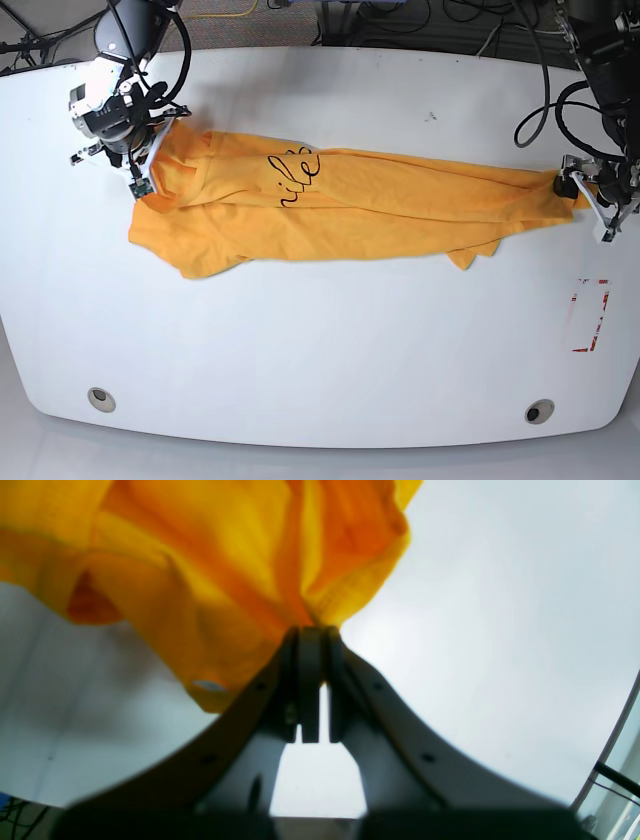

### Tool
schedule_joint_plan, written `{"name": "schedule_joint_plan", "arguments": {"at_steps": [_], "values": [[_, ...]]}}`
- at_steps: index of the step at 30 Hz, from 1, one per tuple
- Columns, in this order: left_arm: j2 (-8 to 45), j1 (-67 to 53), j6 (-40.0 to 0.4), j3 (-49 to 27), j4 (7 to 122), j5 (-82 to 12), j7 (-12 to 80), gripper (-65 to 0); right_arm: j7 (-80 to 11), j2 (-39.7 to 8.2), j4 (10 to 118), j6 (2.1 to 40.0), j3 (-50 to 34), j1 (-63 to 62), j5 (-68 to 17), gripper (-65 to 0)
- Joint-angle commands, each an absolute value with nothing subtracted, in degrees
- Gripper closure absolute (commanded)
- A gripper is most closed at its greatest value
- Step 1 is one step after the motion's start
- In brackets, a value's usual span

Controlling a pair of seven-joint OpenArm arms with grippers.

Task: Fold the T-shirt properly
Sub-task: 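Grasp the shirt edge with the left gripper and pull it taut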

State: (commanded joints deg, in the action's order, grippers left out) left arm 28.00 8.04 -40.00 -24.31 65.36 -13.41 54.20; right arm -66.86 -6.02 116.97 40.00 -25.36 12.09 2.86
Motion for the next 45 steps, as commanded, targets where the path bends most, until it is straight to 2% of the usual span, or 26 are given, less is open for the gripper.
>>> {"name": "schedule_joint_plan", "arguments": {"at_steps": [3, 6, 8, 16, 21, 29, 40, 45], "values": [[27.91, 7.96, -40.00, -24.31, 65.36, -13.41, 54.11, -54.0, -66.86, -6.02, 116.97, 40.00, -25.27, 11.91, 2.86, -1.3], [27.82, 7.69, -40.00, -24.40, 65.36, -13.41, 54.29, -50.0, -66.86, -5.93, 116.97, 40.00, -25.27, 12.09, 2.86, -1.3], [27.82, 6.55, -40.00, -24.40, 65.45, -13.41, 54.29, -41.3, -66.86, -5.93, 116.97, 40.00, -25.27, 12.18, 2.86, -1.3], [27.82, 6.02, -40.00, -24.13, 65.36, -13.14, 54.37, -13.5, -66.86, -5.93, 116.97, 40.00, -25.27, 11.91, 2.86, -1.3], [27.82, 5.93, -40.00, -23.60, 65.45, -13.14, 56.31, -0.4, -66.86, -4.97, 116.97, 40.00, -25.36, 12.00, 2.86, -1.3], [27.74, 5.14, -40.00, -21.76, 70.29, -13.41, 60.00, 0.0, -66.86, -4.00, 117.05, 40.00, -25.36, 12.18, 2.86, -1.3], [25.19, 0.13, -40.00, -22.02, 87.52, -13.14, 63.34, 0.0, -66.86, -3.91, 117.05, 40.00, -25.36, 11.03, 2.86, -1.3], [22.20, -0.66, -40.00, -21.85, 93.93, -13.14, 63.43, 0.0, -66.86, -4.09, 116.97, 40.00, -25.54, 9.36, 2.86, -1.3]]}}
